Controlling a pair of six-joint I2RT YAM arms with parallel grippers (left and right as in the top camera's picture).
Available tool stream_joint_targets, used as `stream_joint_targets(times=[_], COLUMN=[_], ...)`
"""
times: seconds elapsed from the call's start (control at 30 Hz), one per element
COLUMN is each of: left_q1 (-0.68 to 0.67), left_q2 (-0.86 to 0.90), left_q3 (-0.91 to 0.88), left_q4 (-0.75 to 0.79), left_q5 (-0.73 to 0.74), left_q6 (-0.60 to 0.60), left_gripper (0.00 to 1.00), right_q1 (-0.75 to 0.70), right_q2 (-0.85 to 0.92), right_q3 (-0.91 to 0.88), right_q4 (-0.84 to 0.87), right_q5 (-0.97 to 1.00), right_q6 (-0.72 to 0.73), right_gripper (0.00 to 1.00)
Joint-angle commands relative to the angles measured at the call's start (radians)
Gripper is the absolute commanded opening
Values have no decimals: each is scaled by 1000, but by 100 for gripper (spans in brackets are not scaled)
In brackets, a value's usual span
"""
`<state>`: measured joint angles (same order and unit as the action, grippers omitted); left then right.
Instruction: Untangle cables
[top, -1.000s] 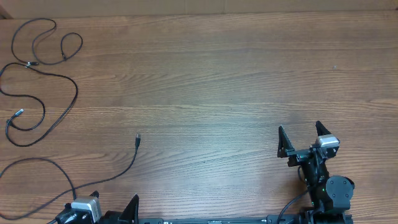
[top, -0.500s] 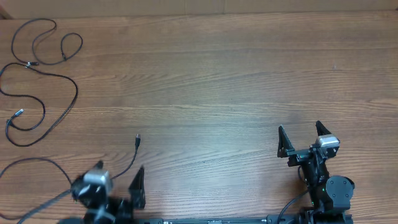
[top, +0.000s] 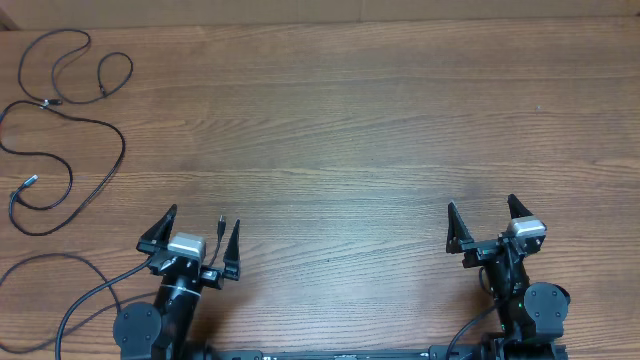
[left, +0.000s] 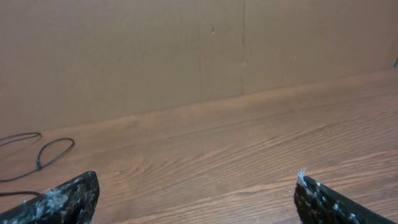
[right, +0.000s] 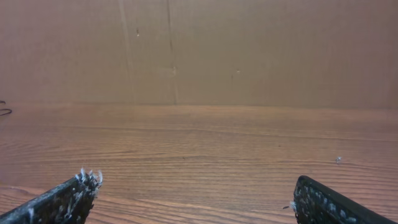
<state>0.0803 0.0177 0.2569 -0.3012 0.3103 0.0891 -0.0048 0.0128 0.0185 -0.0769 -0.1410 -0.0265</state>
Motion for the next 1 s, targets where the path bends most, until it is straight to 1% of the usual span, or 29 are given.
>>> stream_joint_targets(times=[0.0, 0.1, 0.2, 0.3, 0.43, 0.57, 0.7, 0.77, 0.97], left_q1=[3, 3, 3, 3, 2, -21, -92, -93, -71], left_q2=[-14, -14, -14, -14, -14, -14, -14, -14, -14], left_q3=[-32, -45, -81, -141, -201, -247, -252, -252, -252], left_q4=[31, 56, 98, 186, 275, 321, 269, 229, 231], left_q5=[-9, -64, -124, -173, -235, -300, -412, -415, -414], left_q6=[30, 11, -58, -140, -189, -235, -240, -240, -224], left_gripper=[100, 100, 100, 100, 100, 100, 100, 100, 100], right_q1=[4, 4, 4, 4, 4, 4, 4, 4, 4], right_q2=[-10, -10, -10, -10, -10, -10, -10, -10, -10], right_q3=[-10, -10, -10, -10, -10, -10, -10, -10, -10], right_q4=[4, 4, 4, 4, 4, 4, 4, 4, 4], right_q5=[9, 9, 9, 9, 9, 9, 9, 9, 9], right_q6=[-5, -5, -5, -5, -5, -5, -5, -5, -5], right_gripper=[100, 100, 100, 100, 100, 100, 100, 100, 100])
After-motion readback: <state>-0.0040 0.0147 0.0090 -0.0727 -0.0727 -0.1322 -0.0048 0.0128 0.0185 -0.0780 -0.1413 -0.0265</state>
